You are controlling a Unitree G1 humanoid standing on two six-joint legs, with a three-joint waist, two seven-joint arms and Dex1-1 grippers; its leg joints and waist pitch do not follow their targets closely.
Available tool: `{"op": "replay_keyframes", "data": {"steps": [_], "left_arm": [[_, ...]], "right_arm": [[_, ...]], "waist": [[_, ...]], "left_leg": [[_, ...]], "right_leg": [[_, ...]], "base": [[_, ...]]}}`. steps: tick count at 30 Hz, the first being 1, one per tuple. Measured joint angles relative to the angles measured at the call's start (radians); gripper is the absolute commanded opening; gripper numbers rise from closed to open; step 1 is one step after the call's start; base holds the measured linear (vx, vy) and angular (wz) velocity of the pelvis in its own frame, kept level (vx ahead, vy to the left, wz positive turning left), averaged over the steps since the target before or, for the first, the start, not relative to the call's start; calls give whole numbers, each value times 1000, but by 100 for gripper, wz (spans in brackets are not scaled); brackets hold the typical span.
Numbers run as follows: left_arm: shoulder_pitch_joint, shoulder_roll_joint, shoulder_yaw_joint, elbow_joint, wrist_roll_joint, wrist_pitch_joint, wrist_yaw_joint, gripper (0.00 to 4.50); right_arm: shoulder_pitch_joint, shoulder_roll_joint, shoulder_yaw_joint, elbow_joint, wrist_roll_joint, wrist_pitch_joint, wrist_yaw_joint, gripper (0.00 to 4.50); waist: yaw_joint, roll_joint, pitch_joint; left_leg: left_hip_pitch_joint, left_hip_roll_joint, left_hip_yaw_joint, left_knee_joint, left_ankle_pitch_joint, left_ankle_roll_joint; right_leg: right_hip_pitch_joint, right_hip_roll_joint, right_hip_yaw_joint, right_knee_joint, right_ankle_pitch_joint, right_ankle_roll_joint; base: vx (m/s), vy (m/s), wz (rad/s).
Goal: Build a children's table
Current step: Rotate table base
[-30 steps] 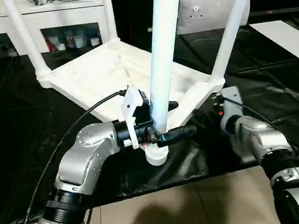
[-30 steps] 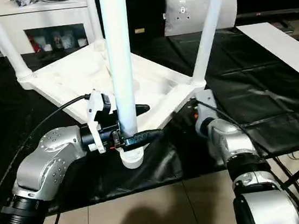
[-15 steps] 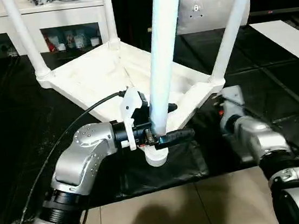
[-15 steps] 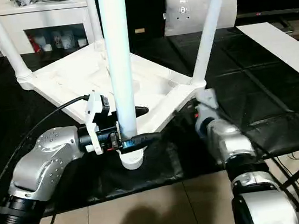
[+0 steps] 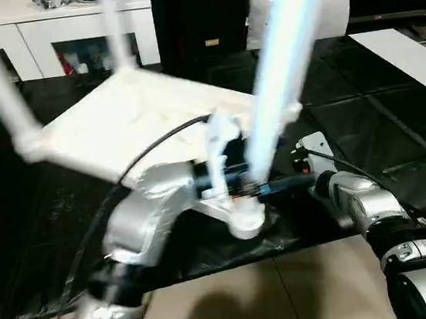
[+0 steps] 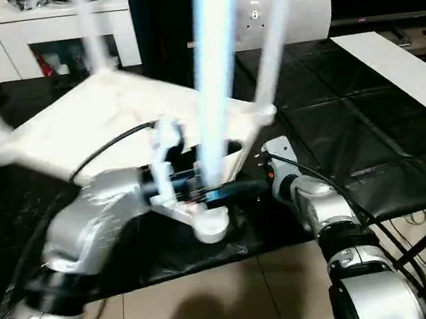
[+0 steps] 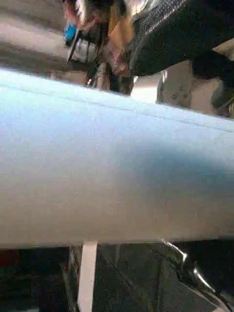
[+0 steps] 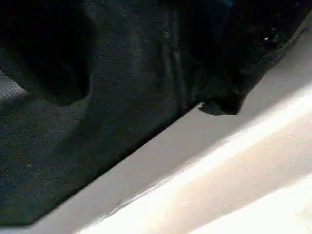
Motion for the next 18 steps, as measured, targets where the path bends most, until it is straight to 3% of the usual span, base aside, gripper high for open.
{"op": "replay_keyframes", "data": {"steps": [5,9,18], "left_arm": [[-34,-50,2,47,40,-15,66,450],[-34,-87,6,49,45,-14,104,450],[-34,-132,22,55,37,-1,108,450]], "right_arm": [[23,7,-14,-47,26,34,38,450],[50,7,-1,-62,-4,-37,44,450],[62,7,22,-98,-41,-45,55,450]], "waist": [[0,0,0],[2,0,0],[2,-1,0]], "left_leg": [[0,0,0,0,2,3],[-1,0,0,0,2,3],[-1,0,0,0,2,3]], "right_leg": [[0,1,-1,-1,0,0],[-1,1,-1,-2,0,0],[0,1,-1,-2,0,0]], "base": [[0,0,0],[0,0,0],[0,0,0]]}}
